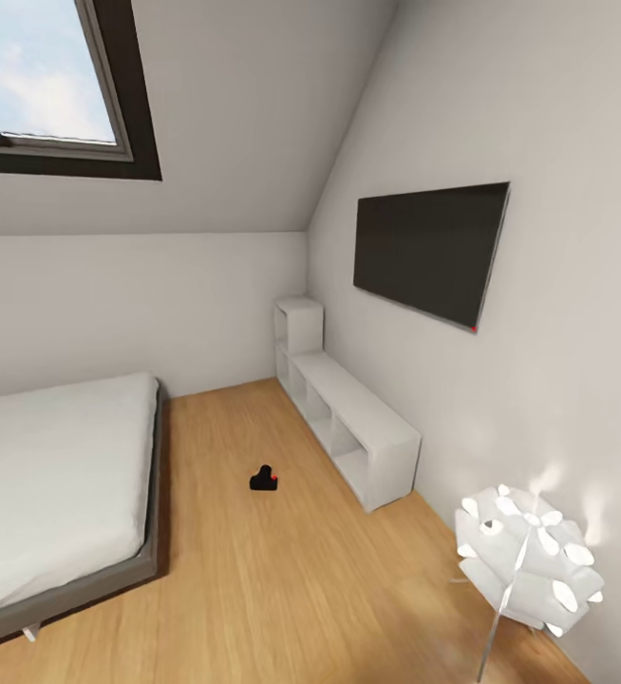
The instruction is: Attach the digital camera to the camera tripod in the bedroom.
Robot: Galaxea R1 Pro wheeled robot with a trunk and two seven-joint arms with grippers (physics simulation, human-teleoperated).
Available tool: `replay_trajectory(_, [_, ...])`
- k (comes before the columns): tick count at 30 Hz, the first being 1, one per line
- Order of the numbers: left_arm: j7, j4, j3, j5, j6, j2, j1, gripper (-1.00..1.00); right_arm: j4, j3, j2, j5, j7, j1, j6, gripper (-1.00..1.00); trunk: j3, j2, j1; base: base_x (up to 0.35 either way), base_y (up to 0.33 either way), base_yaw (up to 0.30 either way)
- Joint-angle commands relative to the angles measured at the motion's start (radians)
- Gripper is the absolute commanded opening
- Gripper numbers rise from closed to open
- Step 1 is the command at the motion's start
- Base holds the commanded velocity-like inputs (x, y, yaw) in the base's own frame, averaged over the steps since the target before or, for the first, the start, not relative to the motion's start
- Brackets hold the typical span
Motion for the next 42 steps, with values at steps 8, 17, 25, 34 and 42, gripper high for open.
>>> replay_trajectory(8, [0.000,-0.002,0.000,0.005,0.000,0.000,0.001,1.00,0.003,0.006,-0.001,-0.006,0.004,-0.002,-0.005,1.00,-0.001,-0.001,0.001,0.326,0.077,0.000])
replay_trajectory(17, [0.000,-0.003,0.000,0.004,0.000,-0.001,0.001,1.00,0.003,0.006,0.000,-0.007,0.004,-0.002,-0.005,1.00,-0.001,-0.001,0.001,0.326,0.091,0.000])
replay_trajectory(25, [0.000,-0.003,0.000,0.004,0.000,-0.002,0.001,1.00,-0.002,0.005,0.009,-0.003,0.004,-0.002,-0.007,1.00,-0.001,-0.001,0.001,0.326,0.093,0.000])
replay_trajectory(34, [0.000,-0.003,0.000,0.003,0.000,-0.002,0.001,1.00,-0.008,0.004,0.014,-0.002,0.004,-0.002,-0.008,1.00,-0.001,-0.001,0.001,0.326,0.094,0.000])
replay_trajectory(42, [0.000,-0.003,0.000,0.003,0.000,-0.002,0.001,1.00,-0.008,0.003,0.013,-0.005,0.004,-0.002,-0.007,1.00,-0.001,-0.001,0.001,0.326,0.095,0.000])
